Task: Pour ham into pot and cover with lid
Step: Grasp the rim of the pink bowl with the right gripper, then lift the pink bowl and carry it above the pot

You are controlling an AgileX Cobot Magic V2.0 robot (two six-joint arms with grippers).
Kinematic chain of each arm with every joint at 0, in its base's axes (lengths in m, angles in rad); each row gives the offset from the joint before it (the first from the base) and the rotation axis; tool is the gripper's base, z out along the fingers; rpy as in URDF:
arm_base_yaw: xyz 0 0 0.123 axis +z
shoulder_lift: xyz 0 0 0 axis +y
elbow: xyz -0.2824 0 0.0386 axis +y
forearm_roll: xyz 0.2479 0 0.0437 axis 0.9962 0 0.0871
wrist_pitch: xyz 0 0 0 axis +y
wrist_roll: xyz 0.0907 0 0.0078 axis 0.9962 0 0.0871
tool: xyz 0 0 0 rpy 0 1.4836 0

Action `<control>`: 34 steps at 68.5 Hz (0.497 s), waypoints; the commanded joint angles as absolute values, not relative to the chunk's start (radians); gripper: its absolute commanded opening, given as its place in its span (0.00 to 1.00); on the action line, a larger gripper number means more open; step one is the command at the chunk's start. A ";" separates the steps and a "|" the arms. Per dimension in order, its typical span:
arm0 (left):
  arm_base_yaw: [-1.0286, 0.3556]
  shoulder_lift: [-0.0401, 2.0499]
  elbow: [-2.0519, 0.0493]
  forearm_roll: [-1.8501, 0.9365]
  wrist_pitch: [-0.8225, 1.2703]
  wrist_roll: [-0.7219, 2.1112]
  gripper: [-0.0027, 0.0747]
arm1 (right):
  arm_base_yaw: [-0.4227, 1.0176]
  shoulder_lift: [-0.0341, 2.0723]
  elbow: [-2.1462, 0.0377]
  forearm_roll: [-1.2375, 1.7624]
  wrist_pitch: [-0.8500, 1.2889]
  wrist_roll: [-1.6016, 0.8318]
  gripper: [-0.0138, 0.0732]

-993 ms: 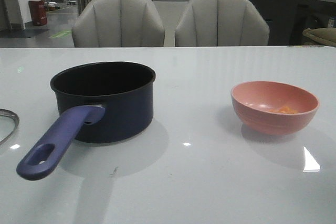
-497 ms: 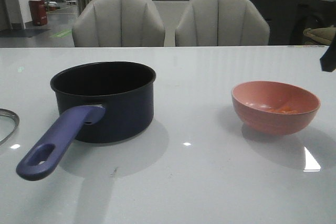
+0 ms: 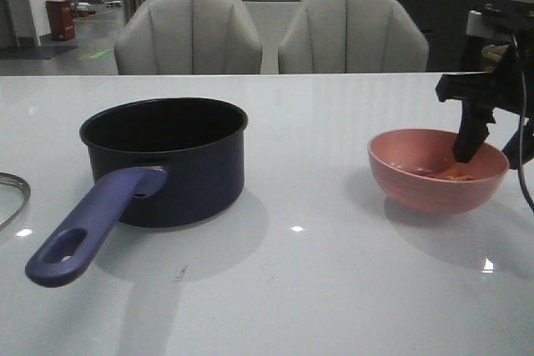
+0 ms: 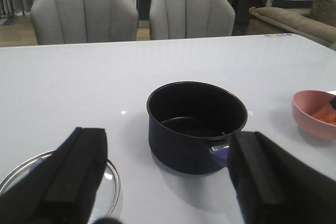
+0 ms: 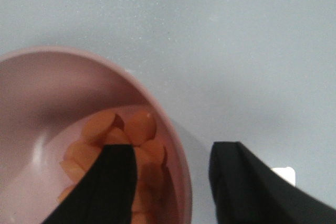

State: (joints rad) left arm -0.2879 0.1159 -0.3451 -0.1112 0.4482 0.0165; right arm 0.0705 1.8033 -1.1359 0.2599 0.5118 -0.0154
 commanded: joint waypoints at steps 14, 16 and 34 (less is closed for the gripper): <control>-0.297 0.125 -0.373 -0.119 0.375 0.017 0.69 | 0.066 1.793 -1.269 0.265 0.584 -0.030 0.32; -0.297 0.125 -0.373 -0.119 0.375 0.017 0.69 | 0.066 1.793 -1.288 0.265 0.601 -0.030 0.32; -0.297 0.125 -0.373 -0.119 0.375 0.017 0.69 | 0.101 1.784 -1.474 0.287 0.745 -0.054 0.32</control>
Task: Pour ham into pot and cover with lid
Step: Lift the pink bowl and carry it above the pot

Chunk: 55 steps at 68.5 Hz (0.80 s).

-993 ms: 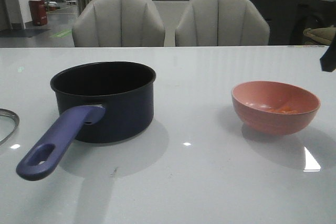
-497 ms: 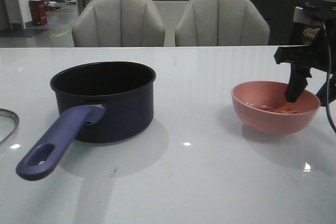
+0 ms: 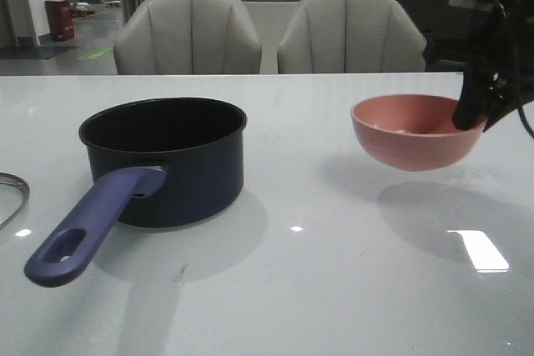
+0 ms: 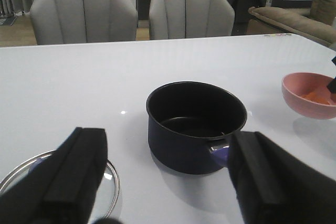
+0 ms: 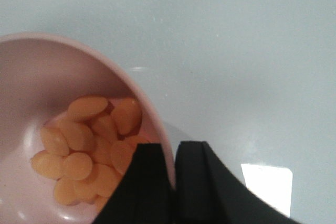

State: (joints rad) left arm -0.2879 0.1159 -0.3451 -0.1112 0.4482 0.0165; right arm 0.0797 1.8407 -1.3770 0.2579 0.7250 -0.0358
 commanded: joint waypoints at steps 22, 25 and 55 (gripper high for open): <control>-0.297 0.125 -0.373 -0.119 0.375 0.017 0.69 | 0.369 1.796 -1.736 0.278 0.850 -0.114 0.32; -0.297 0.125 -0.373 -0.119 0.375 0.017 0.69 | 0.408 1.806 -1.766 0.264 0.850 -0.098 0.32; -0.297 0.125 -0.373 -0.119 0.375 0.017 0.69 | 0.626 1.929 -1.919 -0.102 0.646 0.092 0.32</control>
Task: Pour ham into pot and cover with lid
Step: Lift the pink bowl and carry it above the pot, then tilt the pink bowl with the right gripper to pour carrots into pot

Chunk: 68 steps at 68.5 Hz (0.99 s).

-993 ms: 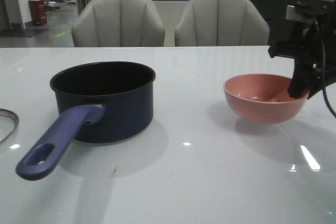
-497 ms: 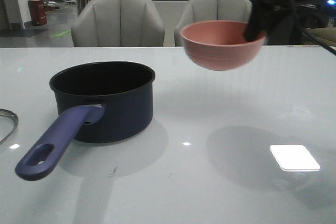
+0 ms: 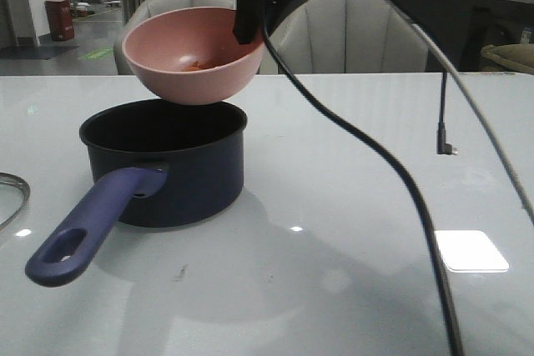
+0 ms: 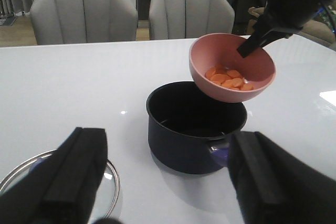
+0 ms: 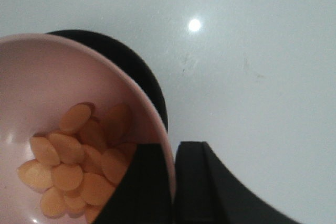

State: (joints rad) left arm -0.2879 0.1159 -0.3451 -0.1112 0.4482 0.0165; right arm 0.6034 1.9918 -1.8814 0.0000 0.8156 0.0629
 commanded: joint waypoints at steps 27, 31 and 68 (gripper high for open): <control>-0.297 0.125 -0.373 -0.119 0.375 0.017 0.69 | 0.664 1.929 -1.754 -0.427 0.239 0.322 0.32; -0.297 0.125 -0.373 -0.119 0.375 0.017 0.69 | 0.664 1.928 -1.719 -0.467 0.189 0.345 0.32; -0.297 0.106 -0.373 -0.119 0.375 0.017 0.69 | 0.662 1.918 -1.614 -0.565 -0.039 0.352 0.32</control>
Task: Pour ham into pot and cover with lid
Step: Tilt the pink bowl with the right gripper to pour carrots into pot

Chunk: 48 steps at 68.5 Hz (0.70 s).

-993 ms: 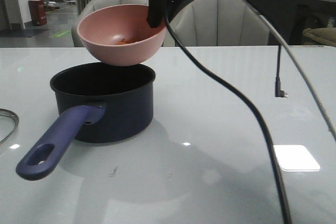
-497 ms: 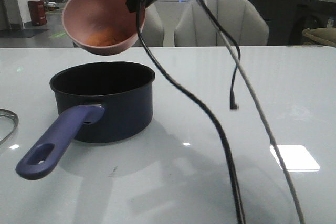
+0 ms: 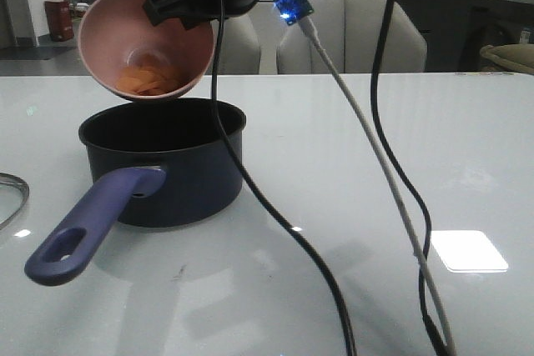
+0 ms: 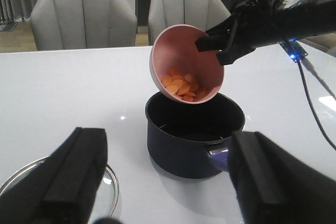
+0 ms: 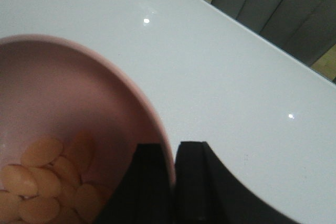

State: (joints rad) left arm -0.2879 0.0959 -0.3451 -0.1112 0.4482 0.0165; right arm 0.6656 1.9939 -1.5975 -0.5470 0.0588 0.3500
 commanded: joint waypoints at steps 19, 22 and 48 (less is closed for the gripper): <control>-0.297 0.106 -0.373 -0.119 0.375 0.017 0.69 | 0.598 1.870 -1.487 -0.508 -0.222 0.345 0.32; -0.297 0.106 -0.373 -0.119 0.375 0.017 0.69 | 0.587 1.865 -1.465 -0.495 -0.261 0.327 0.32; -0.297 0.106 -0.373 -0.119 0.375 0.017 0.69 | 0.593 1.863 -1.452 -0.446 -0.258 0.000 0.32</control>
